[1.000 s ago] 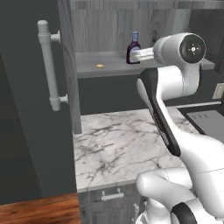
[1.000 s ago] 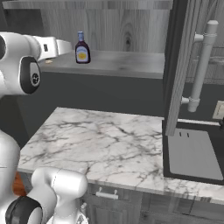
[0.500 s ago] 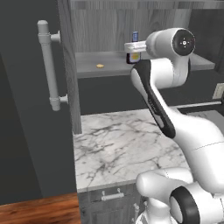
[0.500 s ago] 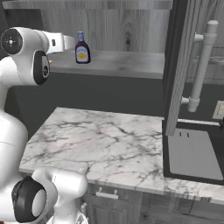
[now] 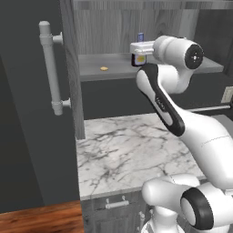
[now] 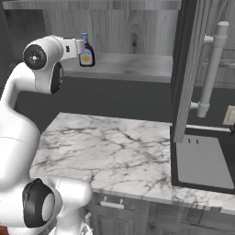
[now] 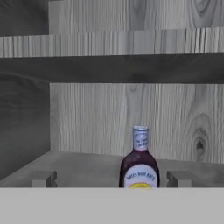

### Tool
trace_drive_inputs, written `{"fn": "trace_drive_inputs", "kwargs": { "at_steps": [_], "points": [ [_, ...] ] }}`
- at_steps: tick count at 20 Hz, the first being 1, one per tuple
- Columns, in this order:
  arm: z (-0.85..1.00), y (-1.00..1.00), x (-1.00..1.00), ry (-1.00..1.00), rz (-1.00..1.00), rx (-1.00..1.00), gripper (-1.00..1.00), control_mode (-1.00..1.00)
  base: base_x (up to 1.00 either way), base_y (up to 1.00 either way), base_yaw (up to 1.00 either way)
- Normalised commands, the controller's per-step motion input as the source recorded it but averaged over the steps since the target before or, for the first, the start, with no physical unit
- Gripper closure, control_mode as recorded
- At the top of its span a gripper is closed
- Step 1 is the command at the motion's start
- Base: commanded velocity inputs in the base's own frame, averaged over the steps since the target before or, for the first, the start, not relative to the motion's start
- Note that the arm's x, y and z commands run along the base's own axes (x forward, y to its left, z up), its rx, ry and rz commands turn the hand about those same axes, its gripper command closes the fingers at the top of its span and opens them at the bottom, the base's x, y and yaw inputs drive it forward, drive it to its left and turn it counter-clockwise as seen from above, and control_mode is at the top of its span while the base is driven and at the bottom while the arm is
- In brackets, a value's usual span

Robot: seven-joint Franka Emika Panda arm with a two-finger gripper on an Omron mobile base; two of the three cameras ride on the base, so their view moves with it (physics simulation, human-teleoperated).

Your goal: The dining table condiment station is running low on condiment bottle. Refill the condiment station by opening the cabinet and taking the condiment bottle from the cabinet and placing it on the dining table.

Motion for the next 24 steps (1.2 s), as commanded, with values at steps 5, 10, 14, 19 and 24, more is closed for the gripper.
{"fn": "trace_drive_inputs", "kwargs": {
  "at_steps": [5, 10, 14, 19, 24],
  "points": [
    [0.0, -0.16, 0.2, 0.0, 0.0, 0.0, -1.0, -1.0, 0.0, 0.0, 0.0],
    [0.0, -0.1, 0.23, 0.0, 0.0, 0.0, -1.0, -1.0, 0.0, 0.0, 0.0],
    [0.0, -0.18, 0.36, 0.0, 0.0, 0.0, -1.0, -1.0, 0.0, 0.0, 0.0],
    [0.0, -0.11, 0.46, 0.0, 0.0, 0.0, -1.0, -1.0, 0.0, 0.0, 0.0],
    [0.0, -0.03, 0.4, 0.0, 0.0, 0.0, -1.0, -1.0, 0.0, 0.0, 0.0]
  ]
}}
